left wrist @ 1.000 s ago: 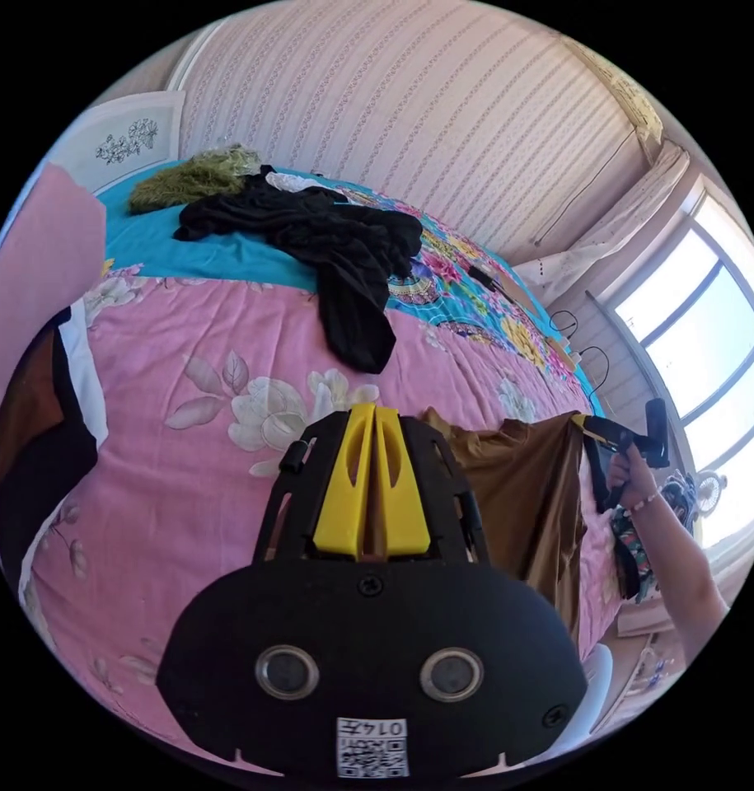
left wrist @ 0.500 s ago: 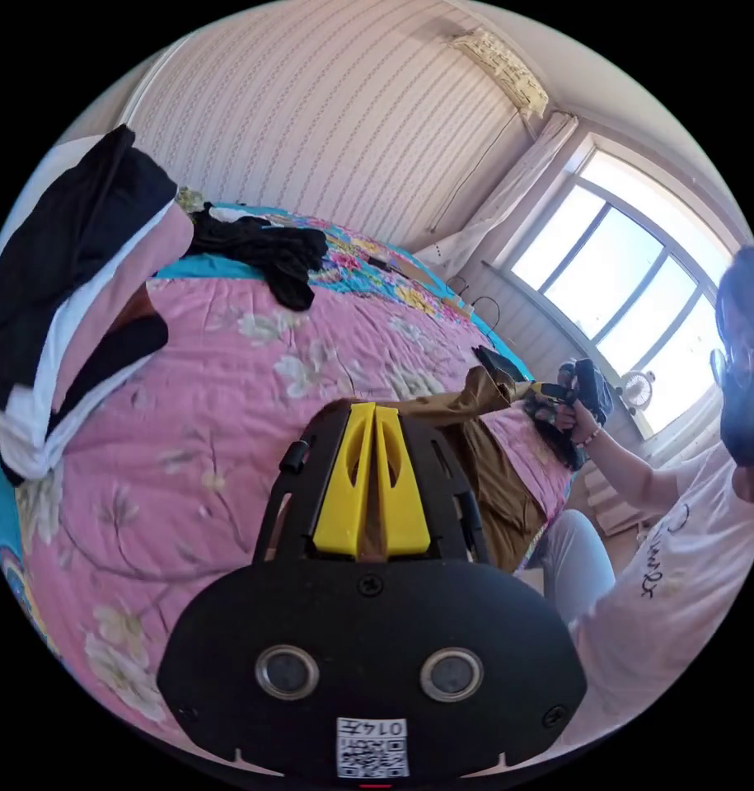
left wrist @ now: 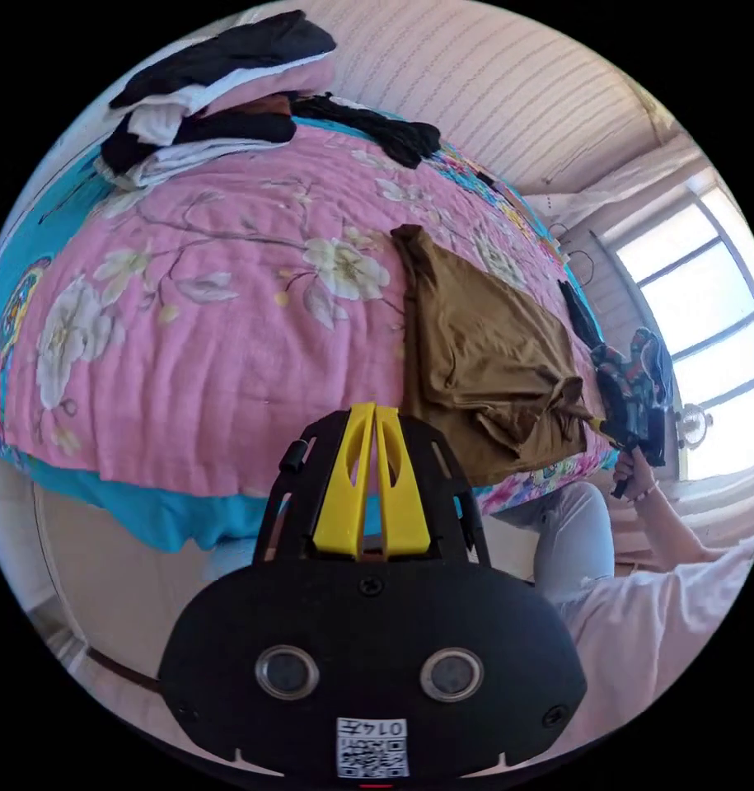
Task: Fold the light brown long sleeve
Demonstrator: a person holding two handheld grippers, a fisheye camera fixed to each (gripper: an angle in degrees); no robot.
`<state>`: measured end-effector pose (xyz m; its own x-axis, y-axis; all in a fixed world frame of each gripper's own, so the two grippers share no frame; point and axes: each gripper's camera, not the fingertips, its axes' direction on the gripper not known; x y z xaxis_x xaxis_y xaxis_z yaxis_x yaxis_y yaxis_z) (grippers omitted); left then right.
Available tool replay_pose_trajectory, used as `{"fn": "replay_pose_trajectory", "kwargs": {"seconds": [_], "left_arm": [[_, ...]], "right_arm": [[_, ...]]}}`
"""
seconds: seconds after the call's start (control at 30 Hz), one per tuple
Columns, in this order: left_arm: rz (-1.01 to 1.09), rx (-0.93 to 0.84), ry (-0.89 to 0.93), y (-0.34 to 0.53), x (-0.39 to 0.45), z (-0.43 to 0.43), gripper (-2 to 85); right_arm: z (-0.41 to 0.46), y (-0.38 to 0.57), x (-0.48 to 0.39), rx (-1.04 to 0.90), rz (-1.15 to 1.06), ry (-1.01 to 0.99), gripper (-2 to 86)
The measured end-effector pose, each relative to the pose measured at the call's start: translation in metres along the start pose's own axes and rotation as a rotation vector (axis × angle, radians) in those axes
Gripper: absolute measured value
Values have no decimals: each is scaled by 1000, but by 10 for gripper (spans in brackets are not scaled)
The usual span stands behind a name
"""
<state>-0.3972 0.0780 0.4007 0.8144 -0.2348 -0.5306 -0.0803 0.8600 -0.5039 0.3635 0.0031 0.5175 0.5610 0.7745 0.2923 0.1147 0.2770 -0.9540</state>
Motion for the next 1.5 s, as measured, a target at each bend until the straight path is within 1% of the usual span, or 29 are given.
{"fn": "replay_pose_trajectory", "kwargs": {"seconds": [0.07,0.1,0.2,0.3,0.37,0.47,0.53,0.57,0.63,0.67,0.73,0.77,0.87,0.97,1.07,1.23,1.3,1.33,1.4,1.47,1.5], "left_arm": [[-29,74,23,13,1,-14,-9],[-19,90,30,16,4,-17,-9],[66,100,64,30,29,-21,-5],[193,68,79,41,65,-4,22],[294,42,33,46,96,19,58],[351,-36,3,47,120,51,79],[358,-102,-40,46,125,69,79],[369,-138,-63,47,126,77,72],[387,-147,-74,51,125,81,50],[383,-145,-66,53,122,80,29],[371,-140,-34,57,117,74,2],[373,-129,-15,61,113,68,-3],[371,-109,18,72,104,57,-8],[397,-122,47,80,99,57,-9],[430,-172,3,87,95,66,-9],[344,-190,42,85,77,64,-5],[316,-160,45,83,69,53,1],[295,-119,30,80,61,44,6],[232,-59,-17,74,47,32,16],[143,11,-71,62,27,25,42],[122,19,-73,58,23,25,47]], "right_arm": [[3,10,6,2,63,101,3],[3,12,6,6,66,118,3],[4,21,-8,49,-37,132,13],[22,24,-33,29,-186,174,39],[45,25,-56,5,-316,215,64],[77,27,-79,-19,-443,274,84],[95,27,-86,-13,-475,316,90],[106,27,-87,-19,-477,323,91],[119,25,-84,-69,-449,296,77],[128,25,-80,-126,-425,300,48],[132,29,-75,-143,-407,294,22],[130,34,-71,-140,-410,258,14],[126,51,-63,-157,-438,183,5],[127,68,-57,-162,-473,178,3],[136,76,-48,-191,-457,183,4],[150,82,-36,-252,-398,195,9],[146,87,-33,-238,-404,221,16],[140,88,-30,-202,-384,248,25],[127,89,-20,-116,-317,291,40],[113,87,-4,11,-191,321,61],[111,86,1,28,-159,318,65]]}}
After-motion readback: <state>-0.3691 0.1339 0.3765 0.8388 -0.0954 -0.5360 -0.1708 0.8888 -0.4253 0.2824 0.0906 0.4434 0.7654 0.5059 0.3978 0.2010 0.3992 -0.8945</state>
